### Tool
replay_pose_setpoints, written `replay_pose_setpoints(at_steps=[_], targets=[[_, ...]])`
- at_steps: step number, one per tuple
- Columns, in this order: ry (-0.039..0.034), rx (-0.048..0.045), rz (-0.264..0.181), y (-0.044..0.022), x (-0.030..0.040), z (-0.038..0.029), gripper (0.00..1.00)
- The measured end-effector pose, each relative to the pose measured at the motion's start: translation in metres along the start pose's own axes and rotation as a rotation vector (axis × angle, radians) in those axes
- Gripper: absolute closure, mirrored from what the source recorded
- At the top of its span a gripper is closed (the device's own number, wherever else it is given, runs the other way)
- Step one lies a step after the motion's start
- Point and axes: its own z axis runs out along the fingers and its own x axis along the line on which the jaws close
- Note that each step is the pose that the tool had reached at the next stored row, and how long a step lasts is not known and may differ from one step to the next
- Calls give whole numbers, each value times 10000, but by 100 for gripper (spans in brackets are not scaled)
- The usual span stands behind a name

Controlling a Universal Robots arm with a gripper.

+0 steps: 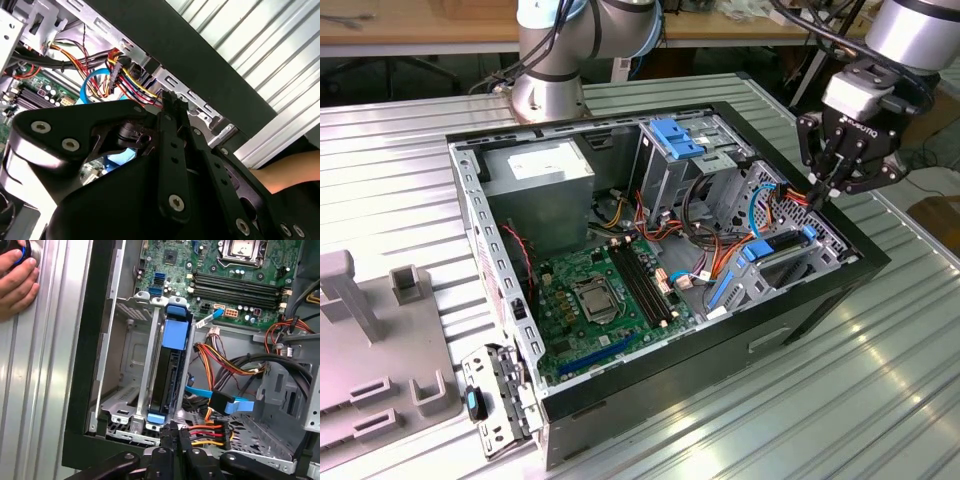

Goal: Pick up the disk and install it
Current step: 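Insert the first disk wire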

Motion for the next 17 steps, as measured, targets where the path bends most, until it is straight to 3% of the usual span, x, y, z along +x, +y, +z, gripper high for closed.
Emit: replay_pose_setpoints(at_steps=[4,9,13,15,17], targets=[[37,-53,700,2,-1,1,84],[53,-77,1035,14,-13,6,84],[85,-120,1608,22,-16,28,84],[87,-123,1635,51,-21,31,84],[87,-118,1635,120,-34,37,84]])
